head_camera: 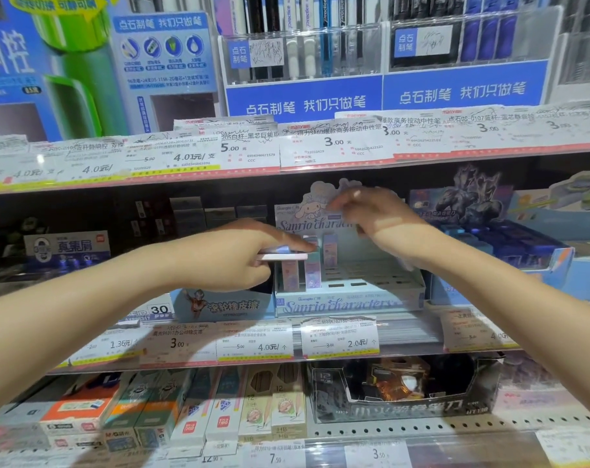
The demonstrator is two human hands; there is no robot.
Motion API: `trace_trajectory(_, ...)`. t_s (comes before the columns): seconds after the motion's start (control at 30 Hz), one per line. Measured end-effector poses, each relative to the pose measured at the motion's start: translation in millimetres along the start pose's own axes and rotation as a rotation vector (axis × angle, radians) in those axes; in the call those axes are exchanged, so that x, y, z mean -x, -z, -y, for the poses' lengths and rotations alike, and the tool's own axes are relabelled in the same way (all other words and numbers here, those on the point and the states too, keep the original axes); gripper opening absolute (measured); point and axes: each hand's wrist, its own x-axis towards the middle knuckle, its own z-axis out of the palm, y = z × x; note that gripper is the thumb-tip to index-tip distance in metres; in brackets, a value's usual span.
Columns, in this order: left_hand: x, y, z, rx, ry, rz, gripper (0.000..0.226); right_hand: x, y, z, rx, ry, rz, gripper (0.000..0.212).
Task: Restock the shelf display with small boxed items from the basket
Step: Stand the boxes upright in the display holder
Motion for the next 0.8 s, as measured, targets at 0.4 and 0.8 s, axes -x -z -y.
trace_trajectory(0.4,3,-32,-48,0.805,0.082,-0.33,0.02,24,-10,24,-1.315,-0.291,0.034,0.035)
trace_trajectory(0.8,-4,-37,-48,1.149,0.292,-0.342,0.016,27,-14,21,-1.172,-0.029,0.066,0.025)
